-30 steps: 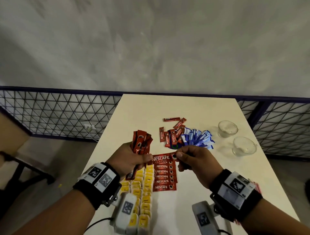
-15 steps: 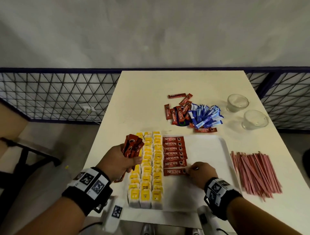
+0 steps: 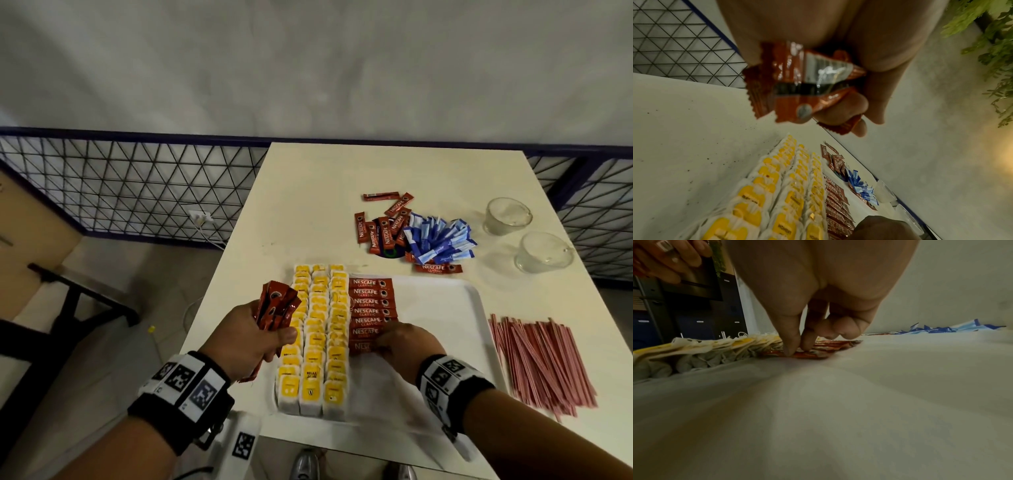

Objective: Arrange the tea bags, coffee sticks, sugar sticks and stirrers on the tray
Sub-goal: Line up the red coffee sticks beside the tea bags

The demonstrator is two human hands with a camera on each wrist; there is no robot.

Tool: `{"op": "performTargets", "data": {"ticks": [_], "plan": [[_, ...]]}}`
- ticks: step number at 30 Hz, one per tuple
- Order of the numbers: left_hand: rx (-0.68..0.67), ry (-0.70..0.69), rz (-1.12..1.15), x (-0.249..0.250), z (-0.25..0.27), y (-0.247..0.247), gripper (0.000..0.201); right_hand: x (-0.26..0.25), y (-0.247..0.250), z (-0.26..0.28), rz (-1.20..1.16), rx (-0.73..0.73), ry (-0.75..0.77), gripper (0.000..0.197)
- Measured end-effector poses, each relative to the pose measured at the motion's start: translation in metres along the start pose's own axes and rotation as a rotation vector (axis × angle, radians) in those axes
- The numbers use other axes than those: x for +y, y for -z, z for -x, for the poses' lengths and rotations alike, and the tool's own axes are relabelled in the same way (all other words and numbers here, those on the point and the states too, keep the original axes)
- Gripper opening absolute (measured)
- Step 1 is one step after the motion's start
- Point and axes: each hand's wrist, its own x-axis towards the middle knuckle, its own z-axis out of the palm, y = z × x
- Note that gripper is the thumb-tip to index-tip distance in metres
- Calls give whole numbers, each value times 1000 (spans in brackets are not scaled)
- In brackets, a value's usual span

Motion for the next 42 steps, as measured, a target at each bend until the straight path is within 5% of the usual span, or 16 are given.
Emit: {"op": "performTargets", "data": {"ticks": [17, 22, 26, 36, 42], "plan": [[-42, -5, 6, 4, 4, -6, 15, -6, 5, 0, 20, 28, -14, 26], [-164, 51, 50, 8, 1, -16, 15, -48, 44, 9, -437, 322, 76, 23], [-261, 23, 11, 20, -5, -29, 16, -78, 79, 10, -760, 251, 107, 22], [-140, -11, 116, 31, -14, -42, 14, -62, 88, 24, -1160, 202, -55, 16], [-113, -102, 22, 41, -14, -56, 15, -68, 94, 25, -1044, 174, 4, 9]]}}
